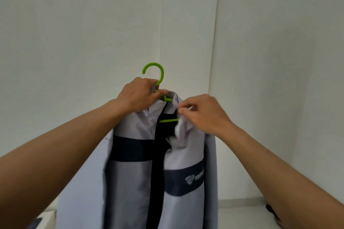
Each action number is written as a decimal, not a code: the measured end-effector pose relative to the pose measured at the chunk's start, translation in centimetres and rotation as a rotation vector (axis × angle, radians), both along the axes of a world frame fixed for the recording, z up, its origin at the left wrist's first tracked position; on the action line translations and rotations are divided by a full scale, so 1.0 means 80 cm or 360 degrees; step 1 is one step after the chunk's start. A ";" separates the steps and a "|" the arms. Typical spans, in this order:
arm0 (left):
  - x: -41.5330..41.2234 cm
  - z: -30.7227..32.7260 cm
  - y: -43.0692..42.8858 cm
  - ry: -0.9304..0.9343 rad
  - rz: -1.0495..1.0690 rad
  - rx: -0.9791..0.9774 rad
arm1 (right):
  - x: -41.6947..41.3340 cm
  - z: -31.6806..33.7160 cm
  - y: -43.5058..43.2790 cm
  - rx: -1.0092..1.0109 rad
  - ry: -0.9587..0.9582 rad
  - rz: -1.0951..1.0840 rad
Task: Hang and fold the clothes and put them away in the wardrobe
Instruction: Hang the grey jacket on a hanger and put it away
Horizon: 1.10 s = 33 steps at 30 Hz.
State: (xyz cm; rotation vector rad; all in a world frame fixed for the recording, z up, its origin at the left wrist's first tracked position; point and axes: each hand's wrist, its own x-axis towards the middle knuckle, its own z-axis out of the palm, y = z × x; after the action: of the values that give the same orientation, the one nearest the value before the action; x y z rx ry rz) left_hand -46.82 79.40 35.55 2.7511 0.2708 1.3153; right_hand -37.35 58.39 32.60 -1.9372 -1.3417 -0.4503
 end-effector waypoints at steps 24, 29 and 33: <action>-0.013 0.005 0.011 0.0247 0.0106 -0.0091 | 0.084 -0.018 0.005 -0.0057 0.0029 -0.0131; -0.020 -0.014 -0.001 -0.0055 -0.0187 -0.0471 | 0.095 -0.012 0.000 0.0055 0.0012 -0.0160; -0.043 -0.047 0.042 -0.0194 -0.0027 -0.0273 | 0.112 -0.012 -0.018 0.0104 0.0042 -0.0189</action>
State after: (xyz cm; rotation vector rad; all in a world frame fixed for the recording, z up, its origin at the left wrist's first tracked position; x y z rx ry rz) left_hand -50.29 82.73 31.78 2.5167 0.3342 1.3795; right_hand -28.36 56.92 31.63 -1.9690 -1.1849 -0.5175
